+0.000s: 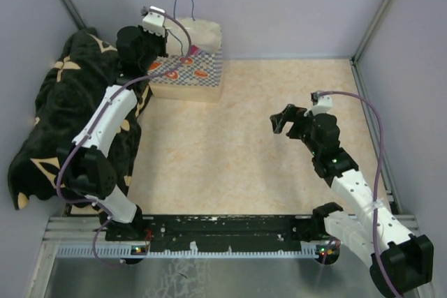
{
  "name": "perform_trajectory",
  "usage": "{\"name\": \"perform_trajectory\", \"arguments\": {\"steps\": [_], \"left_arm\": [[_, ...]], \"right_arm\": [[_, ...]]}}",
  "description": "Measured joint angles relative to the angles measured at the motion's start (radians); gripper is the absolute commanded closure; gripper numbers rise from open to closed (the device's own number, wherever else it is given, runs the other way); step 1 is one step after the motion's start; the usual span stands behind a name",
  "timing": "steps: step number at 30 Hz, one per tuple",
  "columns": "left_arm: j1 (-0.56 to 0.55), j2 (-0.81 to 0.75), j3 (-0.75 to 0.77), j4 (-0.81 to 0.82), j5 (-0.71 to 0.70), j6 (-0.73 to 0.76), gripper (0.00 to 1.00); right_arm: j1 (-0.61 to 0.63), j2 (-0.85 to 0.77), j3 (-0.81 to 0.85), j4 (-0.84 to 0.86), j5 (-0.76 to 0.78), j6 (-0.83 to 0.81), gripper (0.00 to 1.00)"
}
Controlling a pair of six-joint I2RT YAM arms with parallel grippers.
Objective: Take the snacks out of the paper bag
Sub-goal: Adjust the paper bag at the center of the board.
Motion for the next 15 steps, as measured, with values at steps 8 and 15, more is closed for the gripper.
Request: {"name": "perform_trajectory", "arguments": {"steps": [8, 15], "left_arm": [[-0.068, -0.236, -0.328, 0.113, -0.008, -0.056, 1.00], [-0.243, -0.360, -0.520, 0.182, -0.054, -0.071, 1.00]], "right_arm": [[0.000, 0.060, -0.024, 0.066, -0.030, 0.012, 0.06], [0.013, 0.175, -0.005, 0.066, -0.055, 0.023, 0.06]]}}
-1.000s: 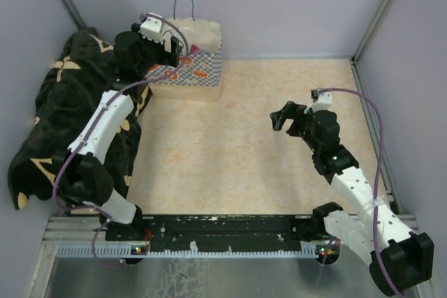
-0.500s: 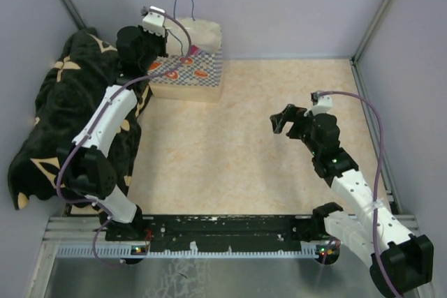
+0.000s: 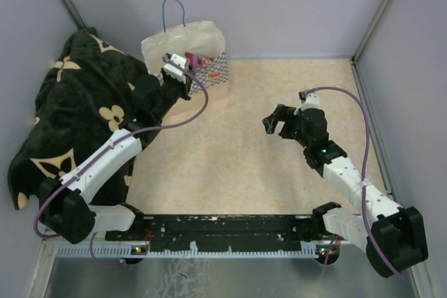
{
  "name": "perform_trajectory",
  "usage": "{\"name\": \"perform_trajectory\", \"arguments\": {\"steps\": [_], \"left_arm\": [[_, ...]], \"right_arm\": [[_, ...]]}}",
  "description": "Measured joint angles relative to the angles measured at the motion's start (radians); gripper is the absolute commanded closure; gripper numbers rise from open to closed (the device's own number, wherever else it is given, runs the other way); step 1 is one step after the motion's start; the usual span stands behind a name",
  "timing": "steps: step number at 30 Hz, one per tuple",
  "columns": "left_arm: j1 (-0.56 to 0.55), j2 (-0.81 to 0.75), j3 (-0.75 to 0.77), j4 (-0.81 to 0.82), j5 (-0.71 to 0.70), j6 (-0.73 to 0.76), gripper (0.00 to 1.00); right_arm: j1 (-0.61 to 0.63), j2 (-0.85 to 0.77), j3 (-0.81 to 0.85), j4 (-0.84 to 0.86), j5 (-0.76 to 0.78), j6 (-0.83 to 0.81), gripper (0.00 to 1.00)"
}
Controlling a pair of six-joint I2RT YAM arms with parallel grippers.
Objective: Take the snacks out of the paper bag
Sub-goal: Adjust the paper bag at the center of the board.
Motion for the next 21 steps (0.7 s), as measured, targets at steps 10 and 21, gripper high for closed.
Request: {"name": "perform_trajectory", "arguments": {"steps": [10, 21], "left_arm": [[-0.089, -0.147, -0.328, 0.112, -0.053, -0.086, 1.00], [-0.328, -0.131, -0.553, 0.177, -0.224, -0.193, 1.00]], "right_arm": [[0.018, -0.015, 0.004, -0.018, 0.021, 0.003, 0.06], [0.019, -0.122, 0.010, -0.126, 0.079, -0.037, 0.05]]}}
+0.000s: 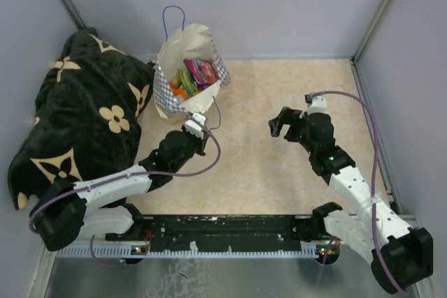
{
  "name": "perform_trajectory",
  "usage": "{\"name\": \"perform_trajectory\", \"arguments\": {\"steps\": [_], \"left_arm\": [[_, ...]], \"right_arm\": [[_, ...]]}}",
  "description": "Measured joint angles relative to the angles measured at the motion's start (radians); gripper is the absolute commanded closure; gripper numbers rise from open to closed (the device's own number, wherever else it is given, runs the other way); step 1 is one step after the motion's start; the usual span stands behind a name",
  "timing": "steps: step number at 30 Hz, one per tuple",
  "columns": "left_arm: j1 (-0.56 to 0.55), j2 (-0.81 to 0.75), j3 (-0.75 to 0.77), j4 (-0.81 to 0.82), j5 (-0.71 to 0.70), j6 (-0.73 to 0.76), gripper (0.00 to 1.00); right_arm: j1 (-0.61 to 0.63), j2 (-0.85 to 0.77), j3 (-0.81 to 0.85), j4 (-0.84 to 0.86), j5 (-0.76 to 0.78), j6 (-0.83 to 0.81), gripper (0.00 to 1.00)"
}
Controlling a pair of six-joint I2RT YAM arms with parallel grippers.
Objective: Take the snacks out of the paper bag
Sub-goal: Adjust the paper bag at the center of the board.
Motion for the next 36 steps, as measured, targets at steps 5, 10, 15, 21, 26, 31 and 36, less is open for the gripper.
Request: {"name": "perform_trajectory", "arguments": {"steps": [5, 10, 15, 21, 26, 31, 36], "left_arm": [[-0.076, 0.025, -0.039, 0.005, -0.071, -0.054, 1.00], [-0.111, 0.003, -0.080, 0.000, -0.087, -0.119, 1.00], [-0.124, -0.047, -0.113, -0.023, -0.069, -0.178, 1.00], [-0.134, -0.056, -0.142, -0.039, -0.028, -0.228, 1.00], [-0.151, -0.055, -0.167, -0.023, 0.028, -0.262, 1.00], [-0.170, -0.038, -0.201, -0.013, 0.064, -0.303, 1.00], [-0.206, -0.035, -0.203, -0.015, 0.086, -0.329, 1.00]], "right_arm": [[0.000, -0.016, -0.001, 0.000, 0.014, -0.005, 0.05], [0.000, 0.015, -0.002, 0.025, 0.012, -0.004, 0.04], [0.001, 0.048, -0.002, 0.039, -0.002, -0.004, 0.04], [0.001, 0.048, -0.002, 0.045, -0.013, -0.005, 0.03], [0.001, 0.046, -0.003, 0.045, -0.020, -0.014, 0.03], [0.003, 0.041, -0.009, 0.065, -0.035, -0.033, 0.03], [0.045, 0.047, -0.006, 0.102, -0.046, -0.065, 0.07]]}}
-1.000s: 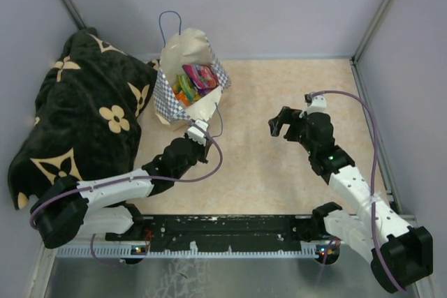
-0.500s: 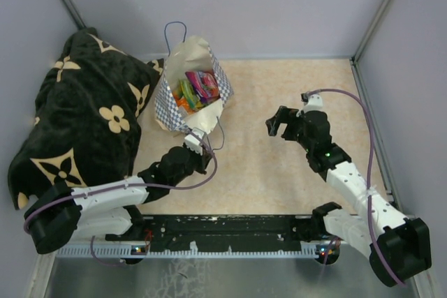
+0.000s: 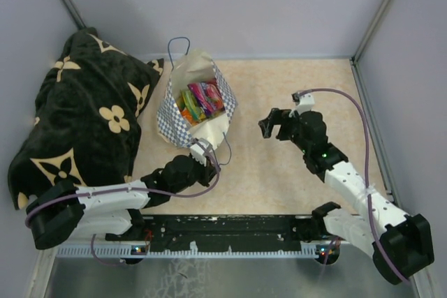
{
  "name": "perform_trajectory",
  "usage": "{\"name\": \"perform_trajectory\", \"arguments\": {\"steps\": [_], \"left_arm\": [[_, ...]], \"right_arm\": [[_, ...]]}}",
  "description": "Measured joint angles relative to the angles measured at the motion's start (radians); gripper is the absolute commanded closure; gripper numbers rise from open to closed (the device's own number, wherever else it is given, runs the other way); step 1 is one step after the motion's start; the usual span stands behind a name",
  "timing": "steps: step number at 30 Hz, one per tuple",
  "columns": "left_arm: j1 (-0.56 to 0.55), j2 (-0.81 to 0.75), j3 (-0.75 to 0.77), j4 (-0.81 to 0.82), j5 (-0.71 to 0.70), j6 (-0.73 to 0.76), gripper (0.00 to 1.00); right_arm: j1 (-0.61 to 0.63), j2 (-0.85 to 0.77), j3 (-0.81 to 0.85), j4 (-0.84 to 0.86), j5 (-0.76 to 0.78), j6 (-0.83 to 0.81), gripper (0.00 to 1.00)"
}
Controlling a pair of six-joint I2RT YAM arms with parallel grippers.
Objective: Take the snacks out of the paper bag
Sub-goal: Adjust the paper bag at the center of the board.
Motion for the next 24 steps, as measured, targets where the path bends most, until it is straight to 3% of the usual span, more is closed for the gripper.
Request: {"name": "perform_trajectory", "arguments": {"steps": [6, 15, 17, 20, 24], "left_arm": [[-0.048, 0.016, 0.000, 0.000, -0.002, -0.026, 1.00], [-0.142, 0.059, 0.026, -0.048, -0.035, -0.046, 1.00], [-0.153, 0.059, 0.030, -0.052, -0.044, -0.049, 1.00], [-0.161, 0.053, 0.031, -0.059, -0.059, -0.056, 1.00], [-0.170, 0.037, 0.031, -0.068, -0.075, -0.066, 1.00]], "right_arm": [[0.146, 0.132, 0.102, 0.019, 0.044, -0.060, 0.10], [0.380, 0.376, 0.415, -0.016, 0.266, -0.190, 0.11], [0.393, 0.441, 0.509, -0.049, 0.320, -0.216, 0.16], [0.400, 0.531, 0.626, -0.093, 0.397, -0.249, 0.31], [0.410, 0.598, 0.688, -0.141, 0.482, -0.282, 0.49]]}}
